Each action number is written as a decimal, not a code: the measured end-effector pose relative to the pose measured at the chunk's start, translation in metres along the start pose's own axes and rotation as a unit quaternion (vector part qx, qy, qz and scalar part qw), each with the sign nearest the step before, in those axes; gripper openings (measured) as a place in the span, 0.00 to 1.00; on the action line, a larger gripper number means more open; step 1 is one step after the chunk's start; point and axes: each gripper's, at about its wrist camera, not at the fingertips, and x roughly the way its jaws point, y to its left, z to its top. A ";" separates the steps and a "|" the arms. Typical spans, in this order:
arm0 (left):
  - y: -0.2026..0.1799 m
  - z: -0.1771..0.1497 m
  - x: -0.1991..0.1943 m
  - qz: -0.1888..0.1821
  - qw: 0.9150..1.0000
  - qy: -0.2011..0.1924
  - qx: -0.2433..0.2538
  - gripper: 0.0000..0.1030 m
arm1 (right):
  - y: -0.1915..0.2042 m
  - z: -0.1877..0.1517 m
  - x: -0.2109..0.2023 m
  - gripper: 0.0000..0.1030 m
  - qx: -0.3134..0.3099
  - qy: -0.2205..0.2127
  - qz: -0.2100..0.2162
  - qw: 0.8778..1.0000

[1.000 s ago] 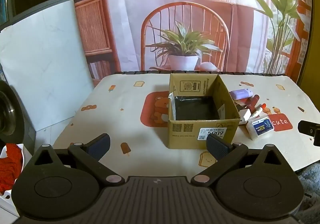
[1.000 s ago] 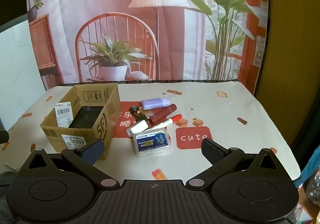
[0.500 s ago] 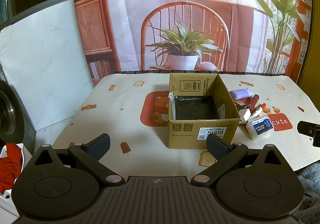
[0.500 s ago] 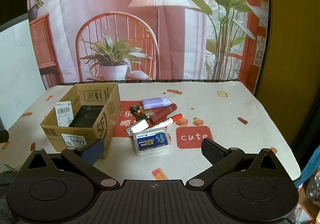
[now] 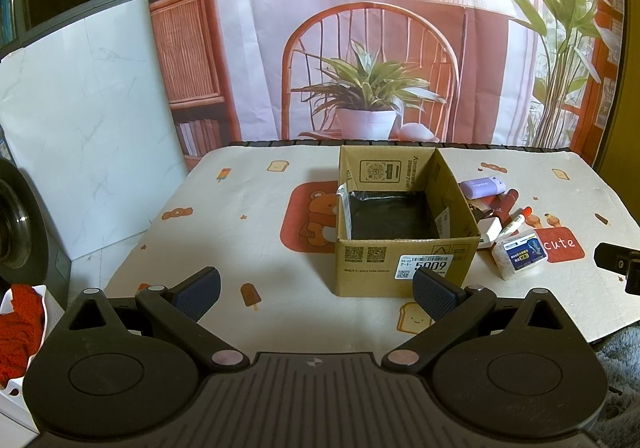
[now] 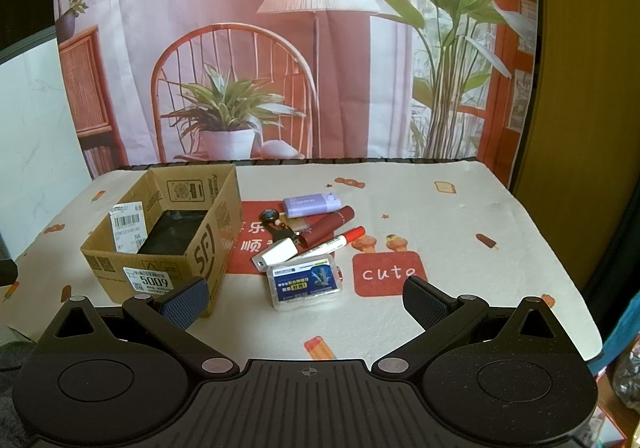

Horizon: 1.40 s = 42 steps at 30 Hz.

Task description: Organize rigid objects

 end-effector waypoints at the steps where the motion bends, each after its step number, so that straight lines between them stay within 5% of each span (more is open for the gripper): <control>1: 0.000 0.000 0.000 0.000 1.000 0.000 0.000 1.00 | 0.000 0.000 0.001 1.00 0.000 0.000 0.000 1.000; 42: 0.000 -0.006 0.002 -0.004 1.000 0.004 -0.007 1.00 | 0.000 0.000 0.001 1.00 0.000 0.002 0.000 1.000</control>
